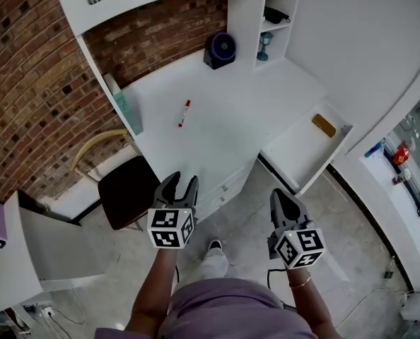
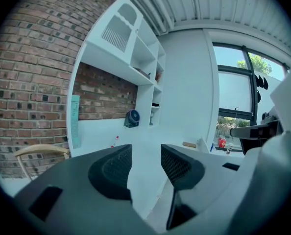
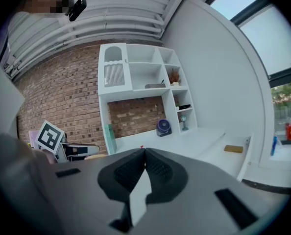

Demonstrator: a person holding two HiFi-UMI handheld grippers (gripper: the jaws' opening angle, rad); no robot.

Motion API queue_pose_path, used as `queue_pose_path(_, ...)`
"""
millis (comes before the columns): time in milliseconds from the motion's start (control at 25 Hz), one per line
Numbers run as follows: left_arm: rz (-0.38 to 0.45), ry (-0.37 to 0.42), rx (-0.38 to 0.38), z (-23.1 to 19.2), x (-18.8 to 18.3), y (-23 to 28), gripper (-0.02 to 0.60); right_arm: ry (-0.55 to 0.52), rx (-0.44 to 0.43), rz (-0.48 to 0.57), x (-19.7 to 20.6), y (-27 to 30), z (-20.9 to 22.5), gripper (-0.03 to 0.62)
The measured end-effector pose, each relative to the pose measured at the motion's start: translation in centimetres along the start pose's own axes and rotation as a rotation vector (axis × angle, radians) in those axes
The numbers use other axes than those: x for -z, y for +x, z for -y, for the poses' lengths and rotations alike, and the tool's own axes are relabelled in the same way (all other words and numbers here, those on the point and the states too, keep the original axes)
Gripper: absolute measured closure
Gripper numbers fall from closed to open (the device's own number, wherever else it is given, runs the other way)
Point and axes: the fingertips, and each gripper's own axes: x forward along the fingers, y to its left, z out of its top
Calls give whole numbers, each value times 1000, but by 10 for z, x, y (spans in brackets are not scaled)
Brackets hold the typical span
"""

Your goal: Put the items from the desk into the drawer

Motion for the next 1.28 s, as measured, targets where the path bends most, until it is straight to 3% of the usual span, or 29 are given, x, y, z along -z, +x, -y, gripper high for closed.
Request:
queue_pose_path(680,-42,-18,-42,-77,-9,71,408,-10,7,-10,-20,93,2,589)
queue_pose_path(1280,-100,-4,-93,-117,-18,161,405,1,-63,-33,-36,197,28,589)
